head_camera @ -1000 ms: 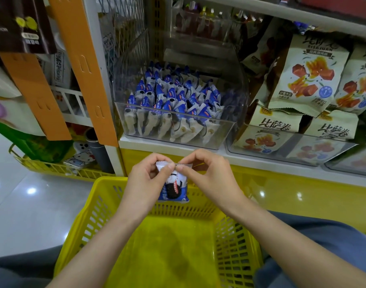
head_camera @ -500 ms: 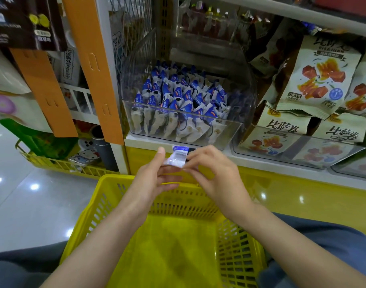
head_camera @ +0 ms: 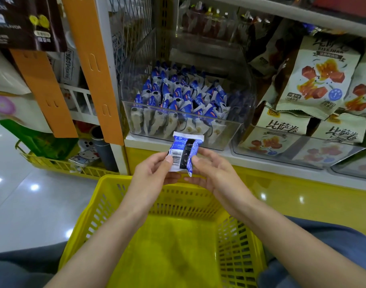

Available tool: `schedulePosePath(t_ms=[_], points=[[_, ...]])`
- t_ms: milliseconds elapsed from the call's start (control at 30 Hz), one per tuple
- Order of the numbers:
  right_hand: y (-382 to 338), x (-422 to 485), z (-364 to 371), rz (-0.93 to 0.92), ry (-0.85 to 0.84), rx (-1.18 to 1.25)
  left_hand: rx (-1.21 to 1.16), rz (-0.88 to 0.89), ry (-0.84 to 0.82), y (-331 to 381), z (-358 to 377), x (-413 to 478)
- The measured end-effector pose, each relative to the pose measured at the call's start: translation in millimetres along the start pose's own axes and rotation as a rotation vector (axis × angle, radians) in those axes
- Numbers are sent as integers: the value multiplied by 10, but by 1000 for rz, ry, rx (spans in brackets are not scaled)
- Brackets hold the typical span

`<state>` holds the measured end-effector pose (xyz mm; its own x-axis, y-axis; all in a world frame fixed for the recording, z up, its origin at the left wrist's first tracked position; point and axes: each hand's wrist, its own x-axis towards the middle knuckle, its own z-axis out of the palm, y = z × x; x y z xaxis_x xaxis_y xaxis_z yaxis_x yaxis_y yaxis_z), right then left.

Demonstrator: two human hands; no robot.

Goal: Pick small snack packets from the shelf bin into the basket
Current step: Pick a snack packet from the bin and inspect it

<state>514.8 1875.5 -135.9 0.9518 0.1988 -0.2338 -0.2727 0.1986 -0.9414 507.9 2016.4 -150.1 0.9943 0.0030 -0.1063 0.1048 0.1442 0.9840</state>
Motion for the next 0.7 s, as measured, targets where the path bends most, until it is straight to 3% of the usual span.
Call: schedulePosePath(t_ms=[133,300,533,700], points=[[-33,-18,4,-12,-58,-72,62,57,10,-1,-11,4],[22,-3,40,-33,1,-127,223,235,62,-9,-6,6],[77,11,31,-108,25,-262,216,225,-21,-73,9,0],[122,24,45,-147,-19,-277,439,269,29,-132,-37,17]])
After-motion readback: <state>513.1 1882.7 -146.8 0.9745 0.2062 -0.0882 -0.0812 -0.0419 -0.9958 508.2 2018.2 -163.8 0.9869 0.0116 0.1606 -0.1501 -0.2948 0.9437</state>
